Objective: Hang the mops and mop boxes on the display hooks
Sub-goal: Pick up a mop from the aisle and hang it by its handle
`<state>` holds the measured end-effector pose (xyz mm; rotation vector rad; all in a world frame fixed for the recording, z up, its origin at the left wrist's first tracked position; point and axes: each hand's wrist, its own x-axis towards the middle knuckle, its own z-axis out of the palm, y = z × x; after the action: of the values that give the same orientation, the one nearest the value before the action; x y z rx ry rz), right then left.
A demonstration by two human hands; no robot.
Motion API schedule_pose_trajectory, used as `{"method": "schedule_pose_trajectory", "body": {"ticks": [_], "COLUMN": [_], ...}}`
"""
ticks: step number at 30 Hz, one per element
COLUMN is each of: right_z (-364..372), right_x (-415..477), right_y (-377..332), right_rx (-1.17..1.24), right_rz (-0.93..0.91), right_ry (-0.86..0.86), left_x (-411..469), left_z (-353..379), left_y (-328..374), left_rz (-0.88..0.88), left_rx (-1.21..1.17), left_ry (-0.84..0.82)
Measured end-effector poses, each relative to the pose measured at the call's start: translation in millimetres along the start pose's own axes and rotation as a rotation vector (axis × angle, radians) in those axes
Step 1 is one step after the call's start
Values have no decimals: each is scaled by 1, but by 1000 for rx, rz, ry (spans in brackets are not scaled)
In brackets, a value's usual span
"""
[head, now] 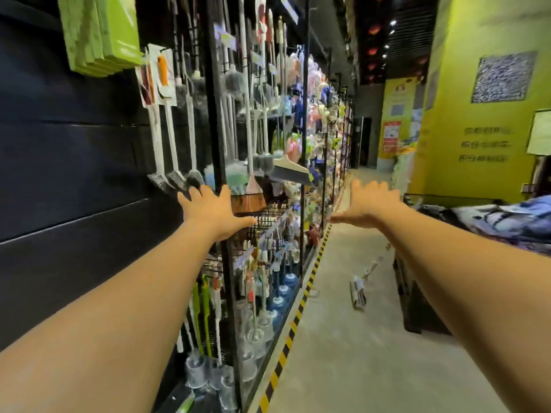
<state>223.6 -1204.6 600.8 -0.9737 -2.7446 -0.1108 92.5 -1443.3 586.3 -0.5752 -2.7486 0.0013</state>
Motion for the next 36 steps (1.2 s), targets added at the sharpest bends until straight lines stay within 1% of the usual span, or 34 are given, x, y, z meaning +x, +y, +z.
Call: {"method": "schedule_pose_trajectory", "body": {"ticks": [2, 5, 10, 15, 20, 24, 26, 30, 31, 33, 36], "right_z": [19, 61, 162, 263, 350, 407, 430, 466, 473, 487, 506], "right_x": [14, 26, 23, 8, 6, 31, 59, 125, 141, 170, 209], "right_y": [42, 103, 196, 252, 266, 264, 264, 262, 260, 255, 247], "right_rx": [15, 34, 59, 116, 212, 226, 229, 227, 229, 241, 261], "right_rz": [57, 118, 209, 330, 395, 435, 453, 505, 521, 545, 554], "right_ry": [-31, -106, -238, -400, -537, -640, -659, -699, -714, -746, -775], "left_x": [15, 30, 33, 13, -6, 8, 32, 101, 117, 149, 196], "left_z": [17, 52, 131, 227, 319, 385, 412, 451, 461, 474, 494], "left_y": [45, 115, 230, 319, 364, 383, 393, 415, 421, 433, 449], "left_rz": [35, 87, 200, 322, 397, 464, 496, 452, 442, 437, 450], "left_rx": [-29, -55, -110, -125, -87, -15, -10, -52, -61, -124, -123], "left_ry": [-18, -91, -182, -334, -440, -581, -617, -696, -701, -618, -645]}}
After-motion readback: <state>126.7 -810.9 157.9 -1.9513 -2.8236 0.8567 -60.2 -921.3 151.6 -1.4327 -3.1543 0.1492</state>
